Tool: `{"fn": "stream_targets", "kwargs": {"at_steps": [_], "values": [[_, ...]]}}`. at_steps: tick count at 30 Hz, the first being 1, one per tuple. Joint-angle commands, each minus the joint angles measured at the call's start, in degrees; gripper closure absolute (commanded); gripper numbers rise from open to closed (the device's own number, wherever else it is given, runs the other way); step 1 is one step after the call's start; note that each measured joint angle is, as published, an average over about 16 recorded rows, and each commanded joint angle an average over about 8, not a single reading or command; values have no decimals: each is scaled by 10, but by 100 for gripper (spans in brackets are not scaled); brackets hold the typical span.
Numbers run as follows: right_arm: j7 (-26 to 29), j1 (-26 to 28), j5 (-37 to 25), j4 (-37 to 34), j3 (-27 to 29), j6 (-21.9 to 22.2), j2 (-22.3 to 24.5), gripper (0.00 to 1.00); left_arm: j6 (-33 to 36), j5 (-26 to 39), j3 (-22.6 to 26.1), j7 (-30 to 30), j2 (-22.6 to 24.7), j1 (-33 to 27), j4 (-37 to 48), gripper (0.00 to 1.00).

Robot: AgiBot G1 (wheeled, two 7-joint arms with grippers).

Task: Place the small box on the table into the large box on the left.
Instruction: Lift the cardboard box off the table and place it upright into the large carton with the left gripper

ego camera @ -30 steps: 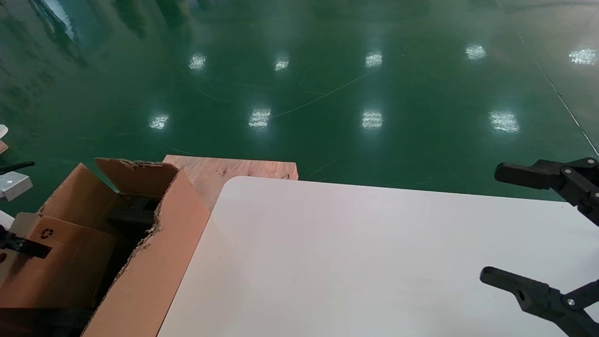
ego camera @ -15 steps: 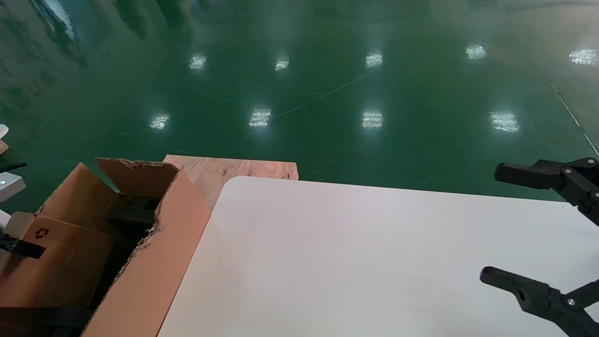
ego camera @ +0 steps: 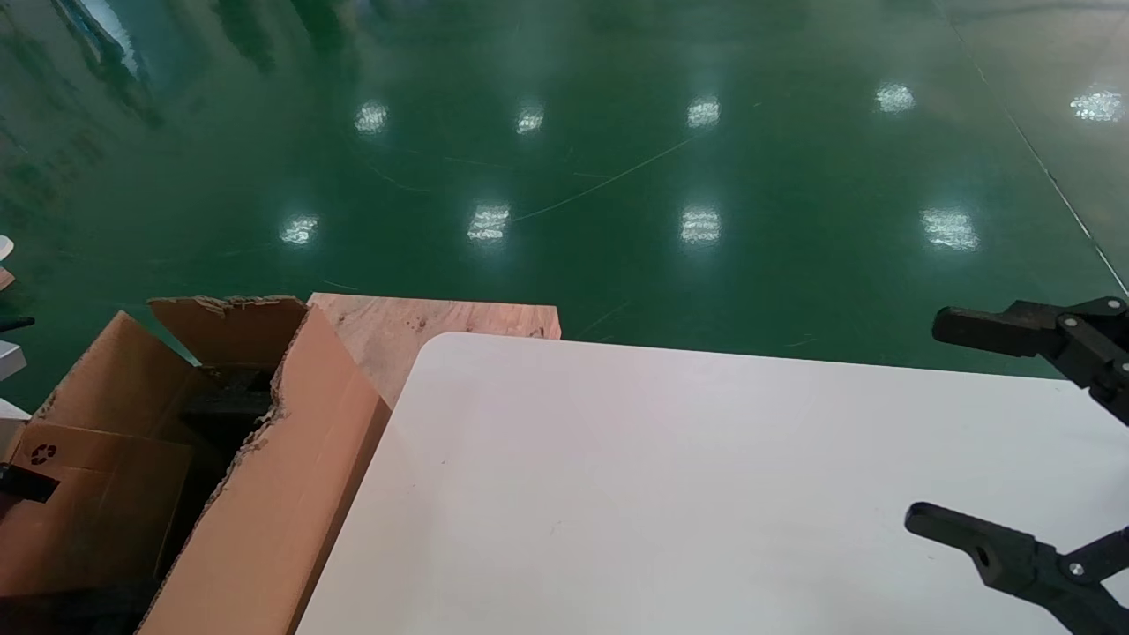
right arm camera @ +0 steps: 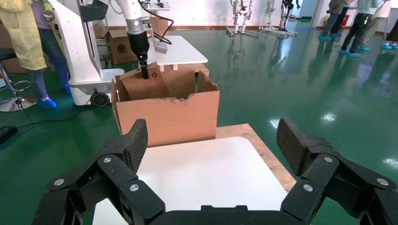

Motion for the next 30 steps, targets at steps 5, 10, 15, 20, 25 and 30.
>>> {"fn": "stream_targets", "kwargs": {"at_steps": [5, 10, 15, 20, 25, 30], "values": [[0, 0, 0, 0, 0, 0, 0, 0, 1, 1, 0, 2, -2, -1, -3, 0], [0, 0, 0, 0, 0, 0, 0, 0, 1, 1, 0, 3, -3, -1, -4, 0], [0, 0, 0, 0, 0, 0, 0, 0, 0, 2, 0, 4, -3, -1, -6, 0], [0, 0, 0, 0, 0, 0, 0, 0, 0, 2, 0, 4, -4, -2, -7, 0], [0, 0, 0, 0, 0, 0, 0, 0, 0, 2, -1, 4, -4, -2, -7, 0], [0, 0, 0, 0, 0, 0, 0, 0, 0, 1, -1, 5, -3, -2, -8, 0]]}}
